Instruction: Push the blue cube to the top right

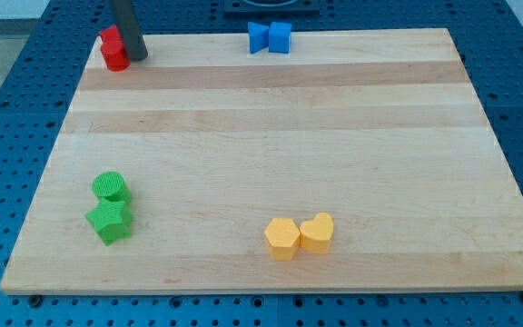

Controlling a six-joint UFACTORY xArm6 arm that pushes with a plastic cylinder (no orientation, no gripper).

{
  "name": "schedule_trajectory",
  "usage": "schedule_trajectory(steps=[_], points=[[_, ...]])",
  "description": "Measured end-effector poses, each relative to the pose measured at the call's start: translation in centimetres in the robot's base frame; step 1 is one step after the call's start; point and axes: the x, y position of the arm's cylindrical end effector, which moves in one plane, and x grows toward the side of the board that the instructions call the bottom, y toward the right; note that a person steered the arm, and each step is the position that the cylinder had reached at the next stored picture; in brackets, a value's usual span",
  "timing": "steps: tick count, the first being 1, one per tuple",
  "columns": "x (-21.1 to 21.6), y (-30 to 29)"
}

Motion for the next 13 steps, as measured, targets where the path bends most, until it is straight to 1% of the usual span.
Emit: schedule_trajectory(steps=[1, 2, 3, 6, 7, 8, 9, 10, 11, 13], points=[[-2.8, 0.3], [-2.8, 4.5], [-2.7, 10.5], [-2.7, 25.6], [-2.6, 28.8], [-2.5, 28.5], [-2.4, 24.6], [-0.6, 23.0], [1.6, 25.2], [1.6, 36.4]])
